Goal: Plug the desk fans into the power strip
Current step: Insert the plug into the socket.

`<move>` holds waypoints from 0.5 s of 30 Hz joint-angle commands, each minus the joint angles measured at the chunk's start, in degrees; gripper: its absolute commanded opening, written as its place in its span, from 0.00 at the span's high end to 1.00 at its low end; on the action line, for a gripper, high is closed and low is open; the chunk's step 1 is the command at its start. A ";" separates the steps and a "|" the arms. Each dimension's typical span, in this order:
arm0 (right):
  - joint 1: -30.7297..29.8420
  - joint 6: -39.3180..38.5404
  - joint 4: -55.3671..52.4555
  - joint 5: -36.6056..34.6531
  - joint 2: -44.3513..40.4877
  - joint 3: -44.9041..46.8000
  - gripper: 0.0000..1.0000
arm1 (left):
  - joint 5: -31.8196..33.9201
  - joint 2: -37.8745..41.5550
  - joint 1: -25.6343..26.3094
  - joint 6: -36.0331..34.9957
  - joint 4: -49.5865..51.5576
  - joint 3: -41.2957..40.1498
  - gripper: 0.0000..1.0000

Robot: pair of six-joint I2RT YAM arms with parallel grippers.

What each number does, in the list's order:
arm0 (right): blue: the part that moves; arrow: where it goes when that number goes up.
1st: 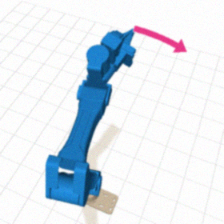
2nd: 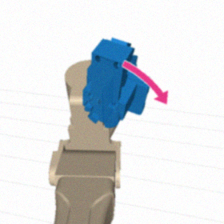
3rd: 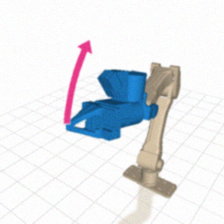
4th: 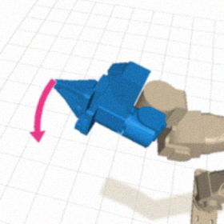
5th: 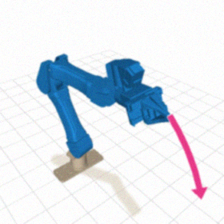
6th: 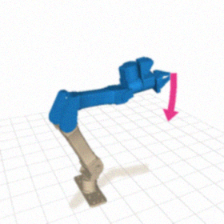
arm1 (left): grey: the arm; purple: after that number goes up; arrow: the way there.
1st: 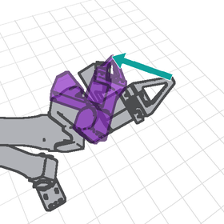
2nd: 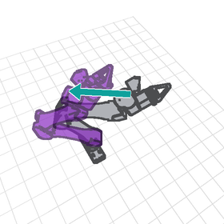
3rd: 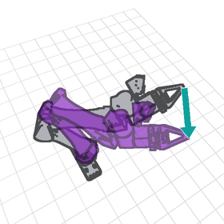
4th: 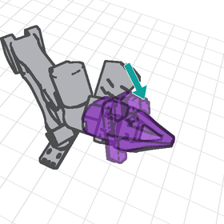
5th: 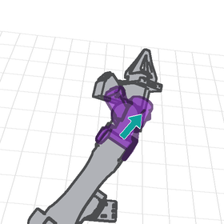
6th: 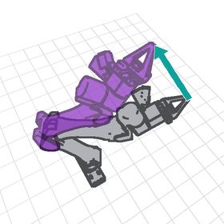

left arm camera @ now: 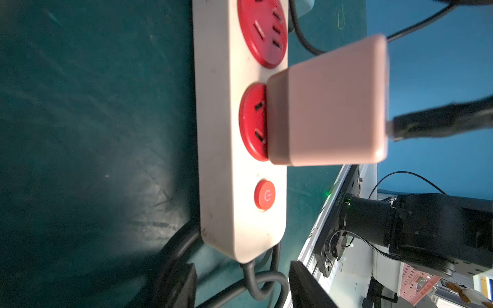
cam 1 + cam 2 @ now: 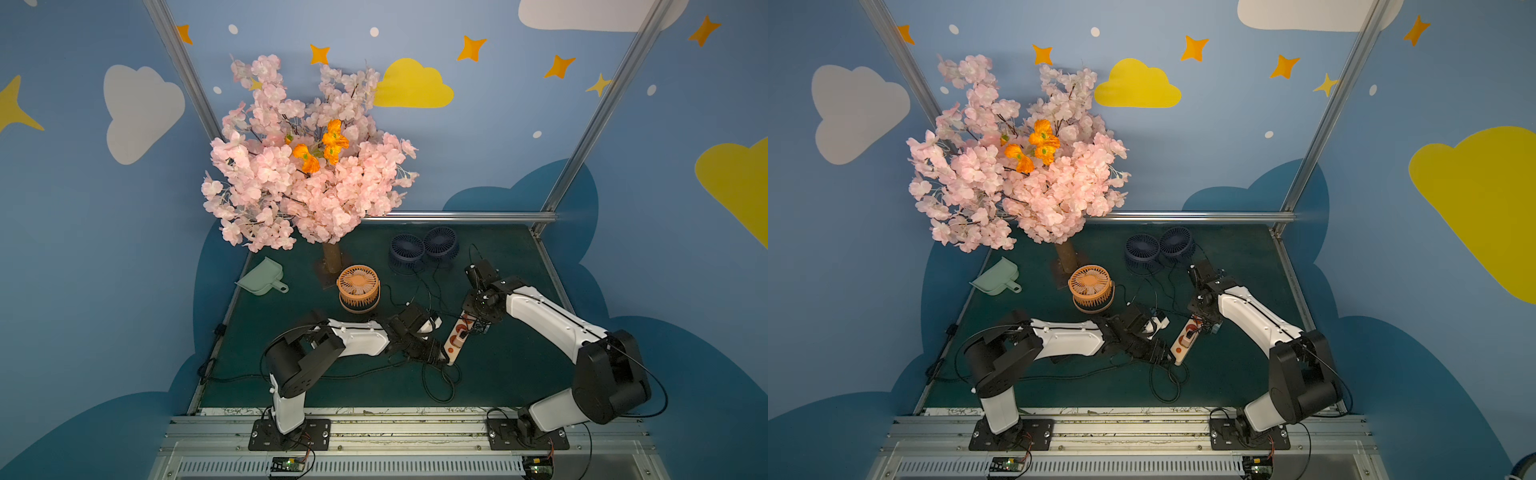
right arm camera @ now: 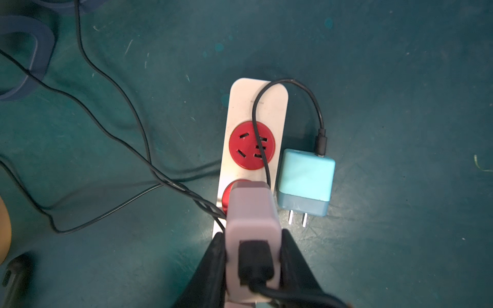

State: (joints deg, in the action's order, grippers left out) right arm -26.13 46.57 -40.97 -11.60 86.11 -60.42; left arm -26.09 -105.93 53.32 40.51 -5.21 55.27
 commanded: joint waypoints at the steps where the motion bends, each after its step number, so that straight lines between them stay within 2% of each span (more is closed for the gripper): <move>1: -0.14 0.63 -3.43 1.21 -1.36 -0.60 1.00 | -0.36 0.00 0.12 -0.05 -0.17 0.10 0.41; 15: -0.66 0.76 -4.22 2.35 -1.53 0.14 1.00 | 0.44 0.43 0.12 0.11 -0.15 -0.35 0.42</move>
State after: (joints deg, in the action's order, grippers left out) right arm -26.15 46.70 -41.19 -11.29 86.04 -60.42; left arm -25.87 -105.93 53.32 40.64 -5.21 55.29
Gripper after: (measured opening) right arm 0.307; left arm 0.577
